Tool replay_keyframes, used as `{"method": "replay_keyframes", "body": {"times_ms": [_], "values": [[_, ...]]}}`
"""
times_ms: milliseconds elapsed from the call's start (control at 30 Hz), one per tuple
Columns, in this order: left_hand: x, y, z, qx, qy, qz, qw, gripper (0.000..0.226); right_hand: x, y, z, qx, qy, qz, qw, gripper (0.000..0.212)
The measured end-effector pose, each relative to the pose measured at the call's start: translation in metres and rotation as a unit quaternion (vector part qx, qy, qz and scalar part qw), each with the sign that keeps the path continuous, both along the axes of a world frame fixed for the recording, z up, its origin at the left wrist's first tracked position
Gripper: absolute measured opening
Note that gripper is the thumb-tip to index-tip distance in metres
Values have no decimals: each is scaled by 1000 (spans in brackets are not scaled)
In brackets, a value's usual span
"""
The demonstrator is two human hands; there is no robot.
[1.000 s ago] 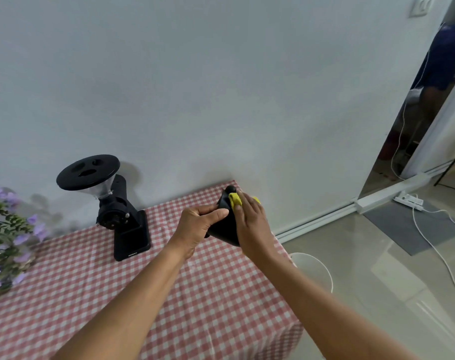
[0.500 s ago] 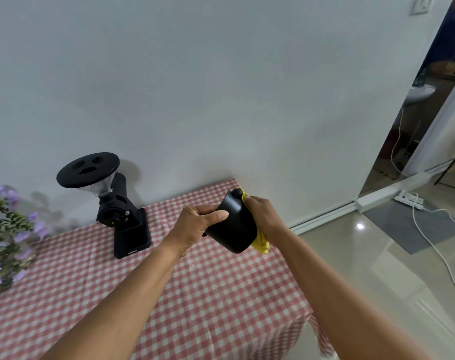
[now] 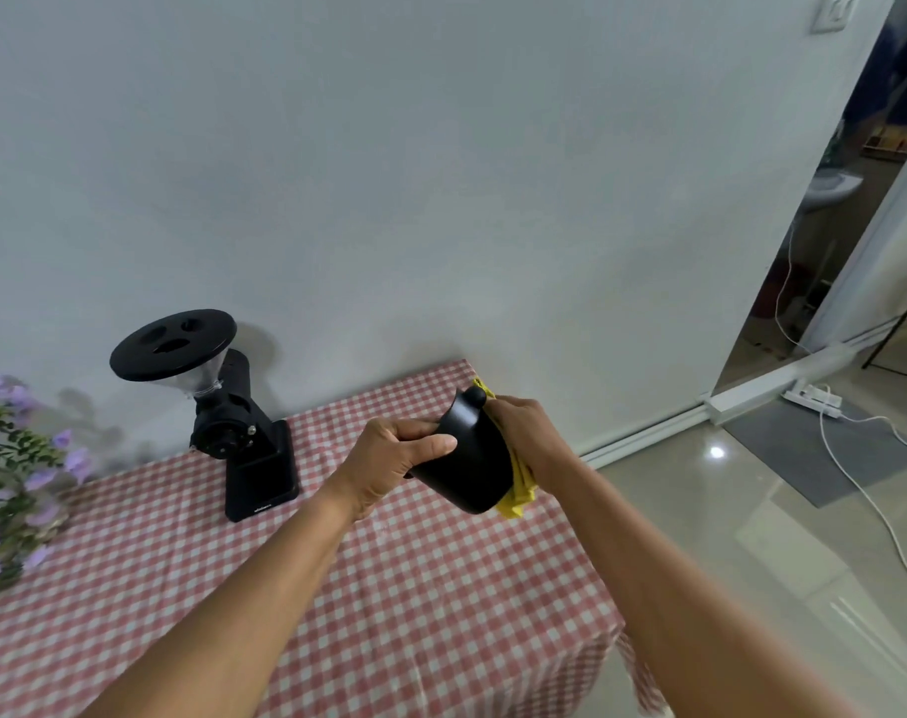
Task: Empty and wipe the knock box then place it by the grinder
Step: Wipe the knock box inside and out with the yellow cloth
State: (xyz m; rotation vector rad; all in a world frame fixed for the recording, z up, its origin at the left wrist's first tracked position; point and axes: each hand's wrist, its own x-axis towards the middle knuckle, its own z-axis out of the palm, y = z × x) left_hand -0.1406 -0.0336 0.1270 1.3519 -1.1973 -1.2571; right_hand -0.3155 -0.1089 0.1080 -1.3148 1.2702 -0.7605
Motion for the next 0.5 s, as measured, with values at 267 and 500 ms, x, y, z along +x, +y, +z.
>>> {"method": "replay_keyframes", "body": {"times_ms": [267,500], "values": [[1,-1,-7,1,18,31,999,21,20,26,-17,-78,-5,-31,996,28],[3,0,-1,5,-2,-2,1000,22,5,6,-8,-41,11,7,999,34]]}}
